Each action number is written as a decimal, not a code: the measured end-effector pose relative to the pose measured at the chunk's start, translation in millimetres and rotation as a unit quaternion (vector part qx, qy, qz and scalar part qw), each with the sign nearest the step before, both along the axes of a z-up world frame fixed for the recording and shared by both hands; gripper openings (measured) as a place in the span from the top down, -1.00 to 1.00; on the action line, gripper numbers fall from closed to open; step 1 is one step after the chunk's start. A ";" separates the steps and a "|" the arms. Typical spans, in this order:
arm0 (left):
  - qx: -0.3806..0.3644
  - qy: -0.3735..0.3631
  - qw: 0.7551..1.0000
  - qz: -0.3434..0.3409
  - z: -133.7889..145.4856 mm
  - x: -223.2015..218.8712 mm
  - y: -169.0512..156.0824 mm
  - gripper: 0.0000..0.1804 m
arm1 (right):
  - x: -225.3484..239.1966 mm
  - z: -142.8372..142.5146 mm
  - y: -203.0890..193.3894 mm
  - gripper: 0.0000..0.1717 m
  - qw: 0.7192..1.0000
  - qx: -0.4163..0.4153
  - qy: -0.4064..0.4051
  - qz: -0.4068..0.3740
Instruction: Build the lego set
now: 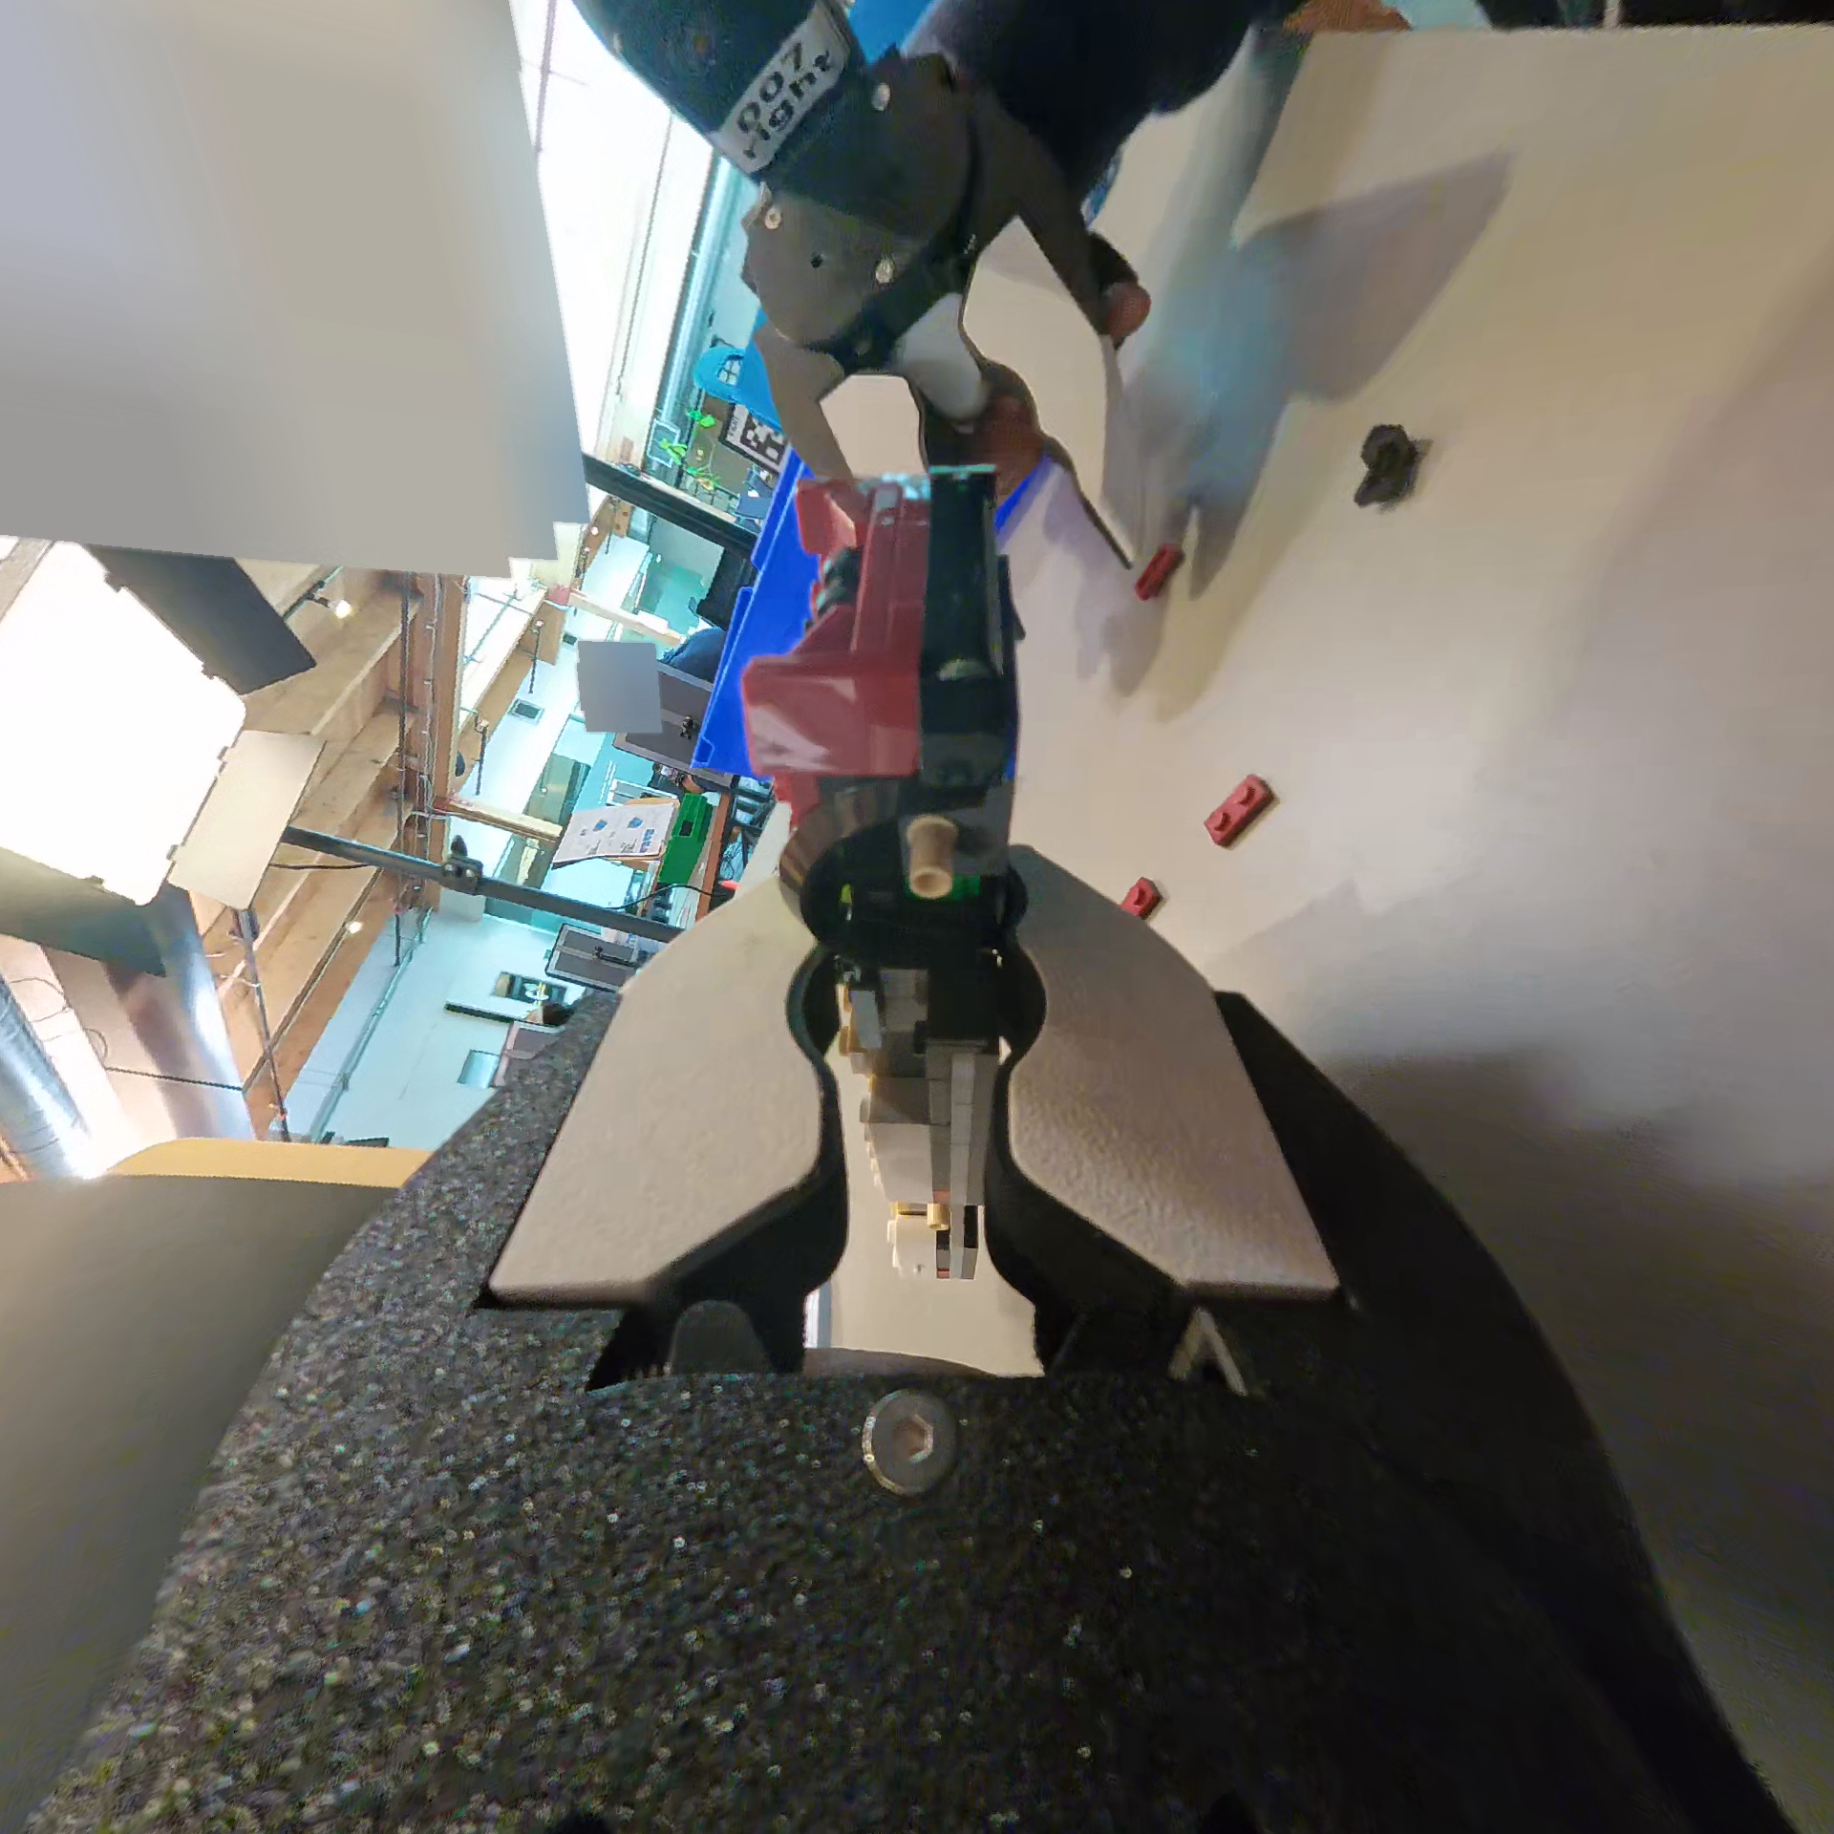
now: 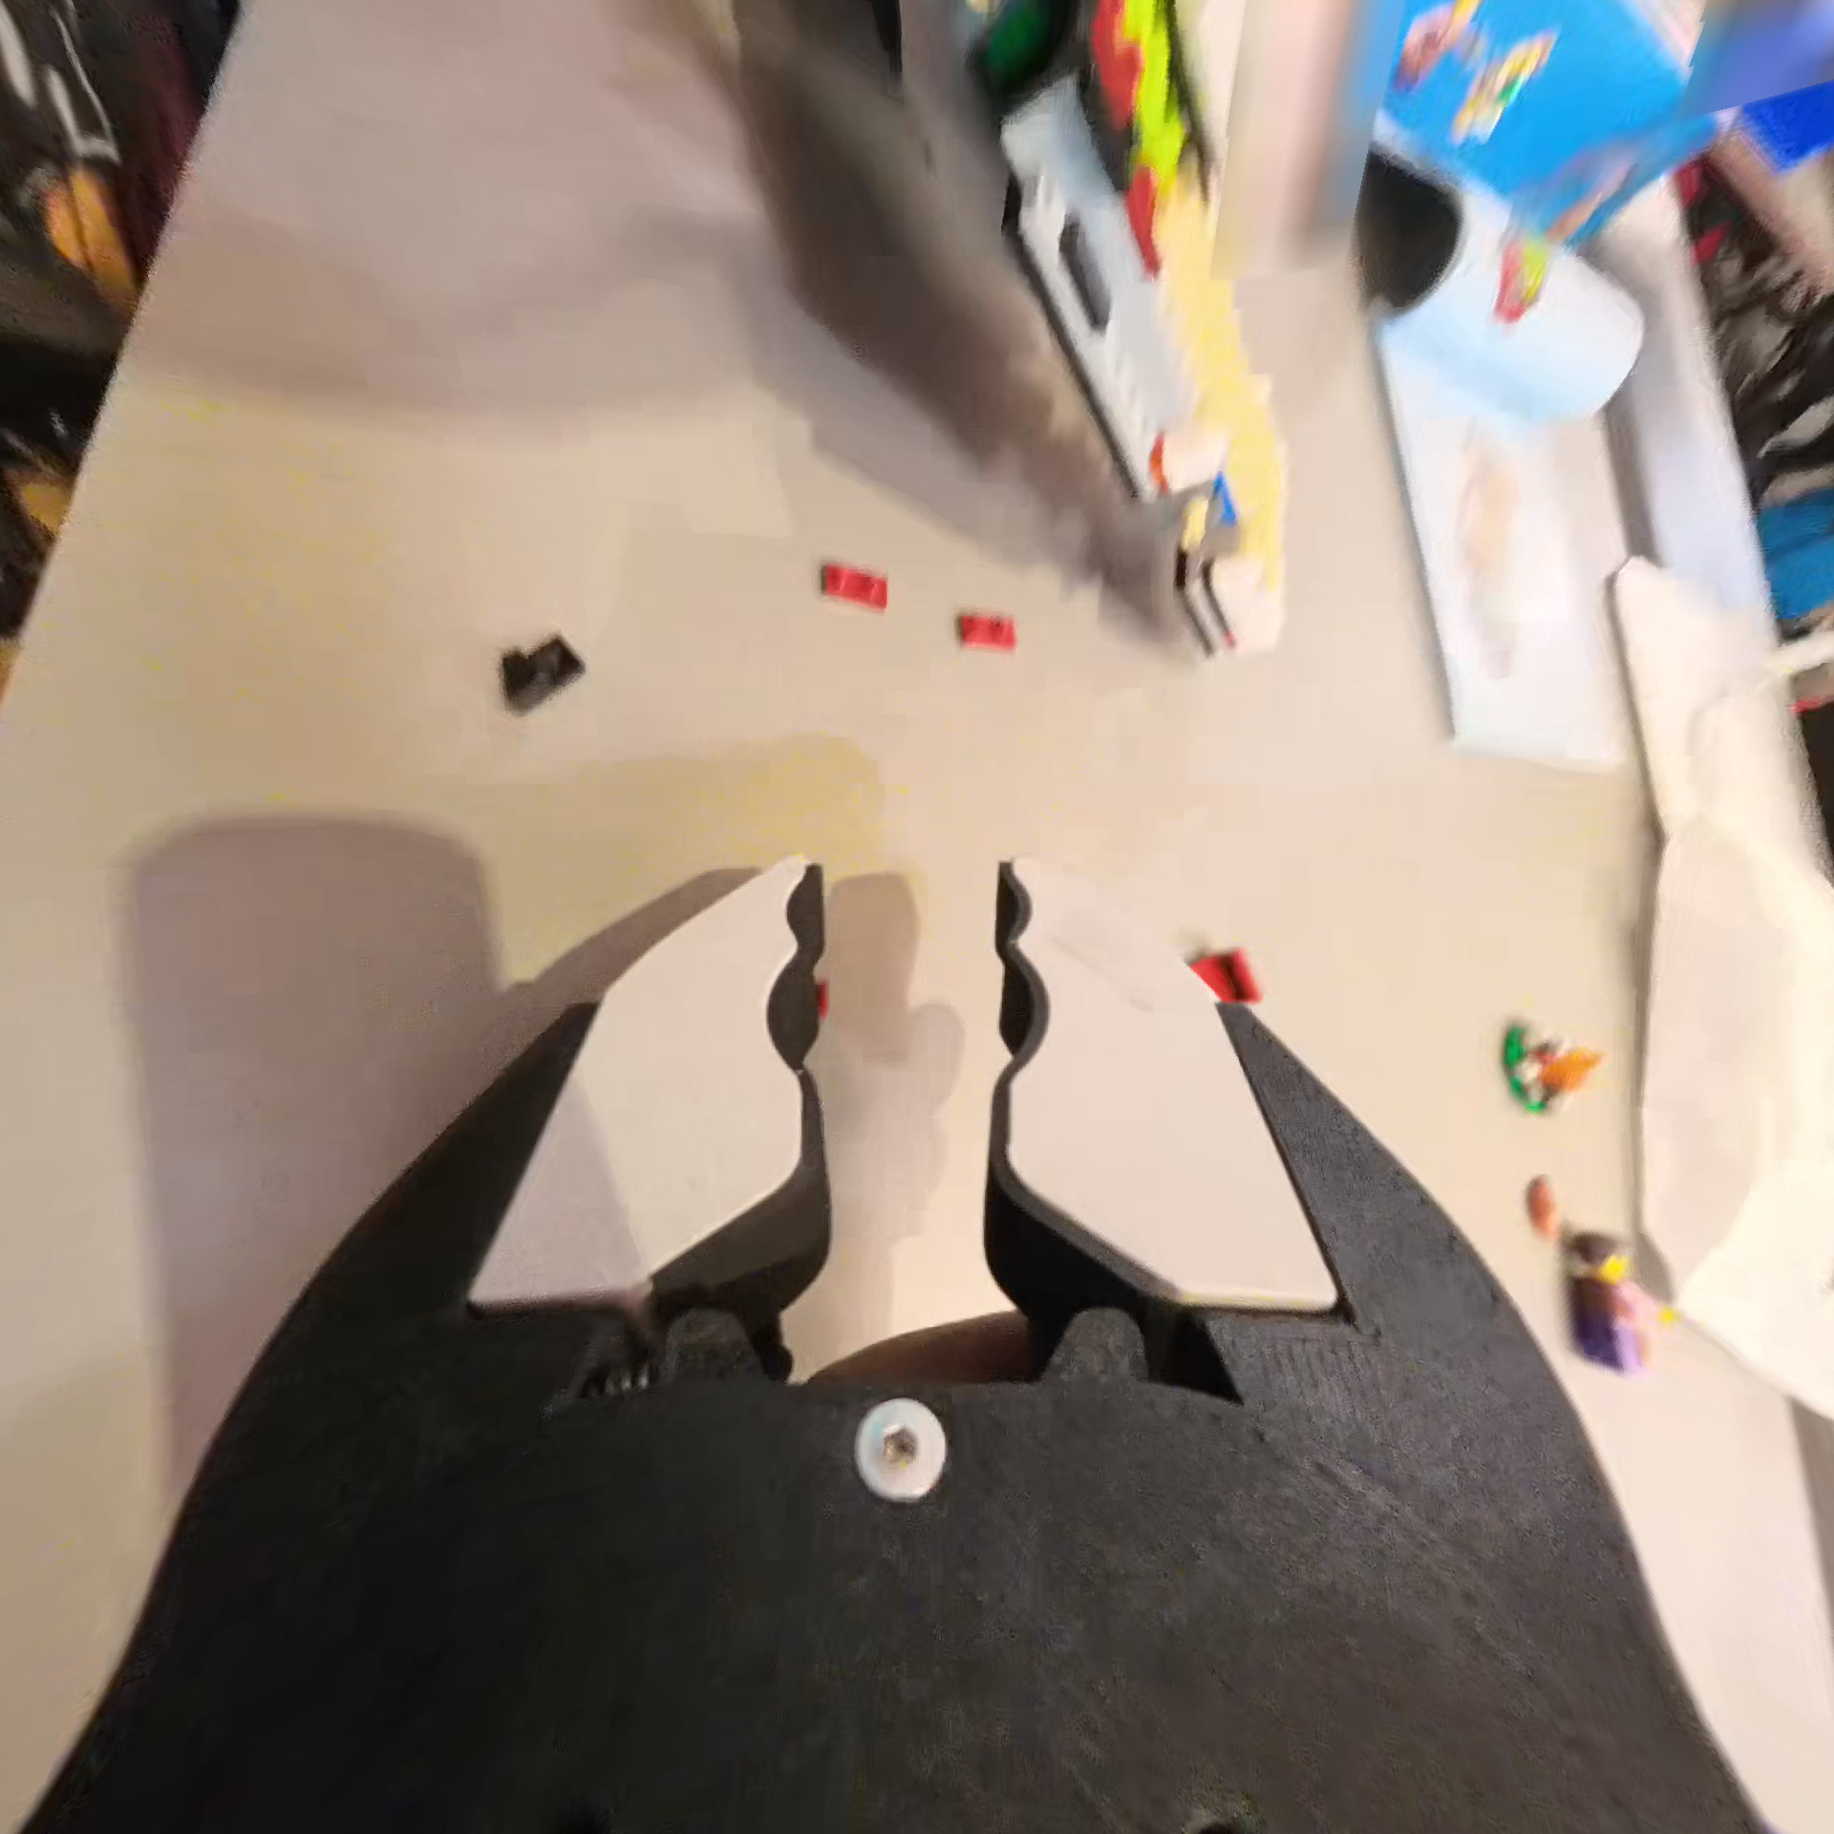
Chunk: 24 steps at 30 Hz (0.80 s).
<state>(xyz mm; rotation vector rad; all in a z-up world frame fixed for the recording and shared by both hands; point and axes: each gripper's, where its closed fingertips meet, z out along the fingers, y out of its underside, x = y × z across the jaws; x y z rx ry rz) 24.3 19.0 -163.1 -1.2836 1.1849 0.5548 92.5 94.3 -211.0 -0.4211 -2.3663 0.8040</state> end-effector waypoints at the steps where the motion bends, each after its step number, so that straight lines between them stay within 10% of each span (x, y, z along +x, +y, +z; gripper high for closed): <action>1: 0.000 0.011 1.000 0.001 -2.5 -0.2 0.4 0.69 | 1.8 -3.2 0.9 0.62 1.000 -0.002 -0.010 -0.008; 11: 0.029 0.174 0.984 0.027 -23.2 -7.2 7.0 0.69 | -39.3 -22.7 -55.8 0.66 0.994 -0.006 -0.102 0.042; 24: 0.037 0.178 0.983 0.033 -27.3 -13.1 11.9 0.69 | -44.5 -27.1 -67.4 0.73 0.987 -0.046 -0.148 0.039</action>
